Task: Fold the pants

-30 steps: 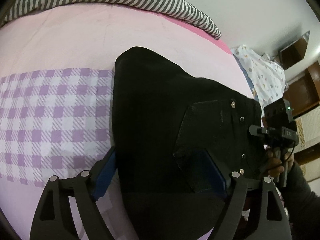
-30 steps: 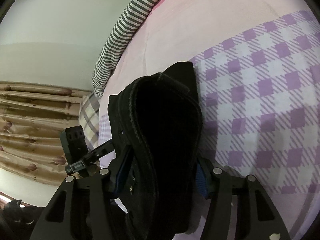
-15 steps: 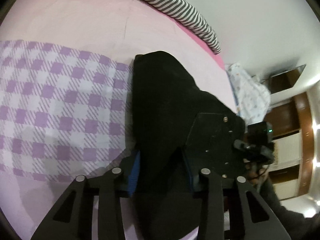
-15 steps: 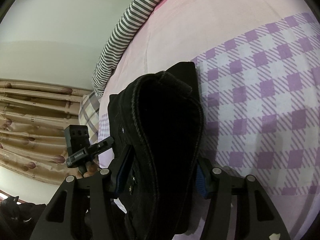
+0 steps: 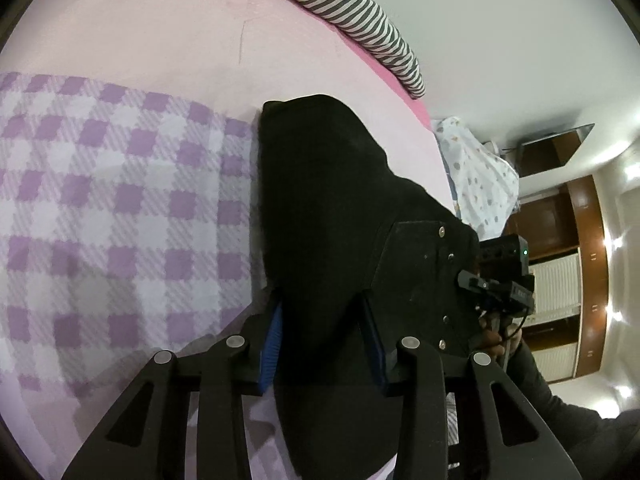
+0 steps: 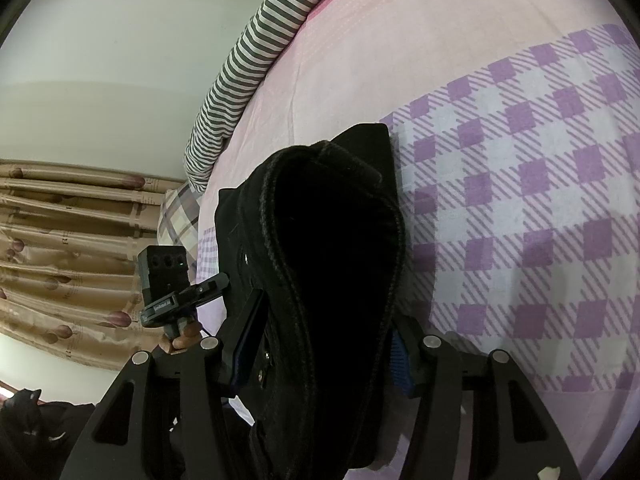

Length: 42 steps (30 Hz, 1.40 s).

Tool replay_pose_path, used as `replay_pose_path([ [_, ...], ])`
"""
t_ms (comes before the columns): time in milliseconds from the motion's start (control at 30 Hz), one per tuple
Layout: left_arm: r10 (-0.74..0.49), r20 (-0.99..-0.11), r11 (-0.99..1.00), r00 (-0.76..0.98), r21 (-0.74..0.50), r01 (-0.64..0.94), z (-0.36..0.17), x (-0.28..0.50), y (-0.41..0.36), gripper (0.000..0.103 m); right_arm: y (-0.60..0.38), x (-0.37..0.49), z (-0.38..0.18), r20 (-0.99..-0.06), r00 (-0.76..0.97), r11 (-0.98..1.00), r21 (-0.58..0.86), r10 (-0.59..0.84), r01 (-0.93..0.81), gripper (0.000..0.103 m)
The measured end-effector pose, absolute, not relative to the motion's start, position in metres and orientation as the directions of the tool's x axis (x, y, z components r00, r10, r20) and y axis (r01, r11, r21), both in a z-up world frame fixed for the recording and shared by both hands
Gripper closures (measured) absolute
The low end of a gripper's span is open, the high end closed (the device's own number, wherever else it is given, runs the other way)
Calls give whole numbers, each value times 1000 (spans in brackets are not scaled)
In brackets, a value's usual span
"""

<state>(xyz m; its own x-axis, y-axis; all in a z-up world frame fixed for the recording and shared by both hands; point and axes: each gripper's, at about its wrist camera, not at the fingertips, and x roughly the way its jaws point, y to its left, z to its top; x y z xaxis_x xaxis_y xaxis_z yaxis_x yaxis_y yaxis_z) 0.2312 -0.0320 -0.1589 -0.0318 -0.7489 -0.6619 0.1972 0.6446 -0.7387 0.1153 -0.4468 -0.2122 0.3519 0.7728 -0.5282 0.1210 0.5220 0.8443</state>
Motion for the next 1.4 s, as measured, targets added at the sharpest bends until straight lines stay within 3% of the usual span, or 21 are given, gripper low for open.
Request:
replay_pose_path([
  [133, -753, -657, 643, -25, -744, 184, -159, 232, -35, 65, -442, 115, -211, -540, 381, 530, 836, 751, 141, 55],
  [267, -700, -714, 701, 25, -679, 218, -151, 223, -43, 75, -438, 108, -207, -572, 414, 551, 814, 708, 183, 67],
  [467, -692, -717, 708, 77, -655, 263, -123, 214, -50, 89, -429, 100, -187, -602, 457, 568, 791, 655, 228, 74],
  [933, -708, -680, 701, 190, -645, 303, -68, 207, -16, 89, -365, 127, -133, -555, 458, 563, 816, 694, 135, 80],
  [1400, -557, -745, 830, 368, -523, 195, -34, 268, 101, 89, -238, 243, -127, -469, 376, 499, 866, 799, 21, 80],
])
